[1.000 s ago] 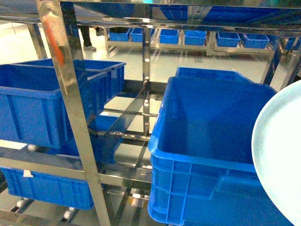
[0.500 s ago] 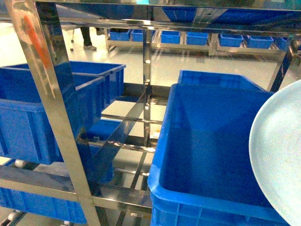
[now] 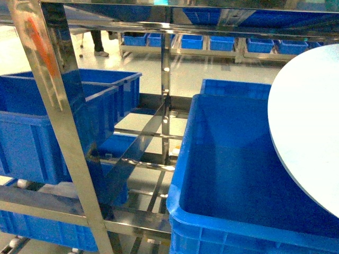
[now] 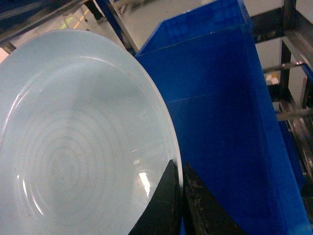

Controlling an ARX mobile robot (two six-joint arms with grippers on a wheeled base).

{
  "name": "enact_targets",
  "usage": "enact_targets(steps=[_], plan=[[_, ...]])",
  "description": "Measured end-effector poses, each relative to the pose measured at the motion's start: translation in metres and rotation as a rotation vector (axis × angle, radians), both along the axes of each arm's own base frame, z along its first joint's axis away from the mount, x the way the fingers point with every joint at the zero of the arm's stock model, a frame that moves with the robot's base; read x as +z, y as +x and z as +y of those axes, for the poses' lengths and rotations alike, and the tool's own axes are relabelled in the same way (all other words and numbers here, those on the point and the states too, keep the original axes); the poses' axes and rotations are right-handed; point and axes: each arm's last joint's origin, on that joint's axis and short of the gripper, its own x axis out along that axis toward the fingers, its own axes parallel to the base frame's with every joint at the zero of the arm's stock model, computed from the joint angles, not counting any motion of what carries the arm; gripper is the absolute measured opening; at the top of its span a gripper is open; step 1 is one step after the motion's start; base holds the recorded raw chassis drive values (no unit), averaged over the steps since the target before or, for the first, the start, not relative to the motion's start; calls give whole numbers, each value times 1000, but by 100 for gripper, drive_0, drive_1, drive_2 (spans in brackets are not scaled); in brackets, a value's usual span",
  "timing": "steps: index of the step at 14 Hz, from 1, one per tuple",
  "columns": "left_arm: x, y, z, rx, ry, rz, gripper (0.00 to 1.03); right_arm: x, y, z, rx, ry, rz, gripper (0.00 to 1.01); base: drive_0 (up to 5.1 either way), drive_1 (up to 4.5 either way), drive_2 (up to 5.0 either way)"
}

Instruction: Place blue tray on left shelf second layer neatly

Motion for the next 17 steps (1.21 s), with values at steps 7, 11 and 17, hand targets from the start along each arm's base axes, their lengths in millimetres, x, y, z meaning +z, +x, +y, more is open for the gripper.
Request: enact_targets(steps=[7,11,17], plan=[[0,0,0,0,0,0,98,-49,42,7,-160,-56,114,2,0,0,0],[0,0,0,0,0,0,98,-51,78,21,-198,-111,67,2,0,0,0],[0,0,0,0,0,0,98,-39,-15,6,-61,-34,172,78,0,0,0]])
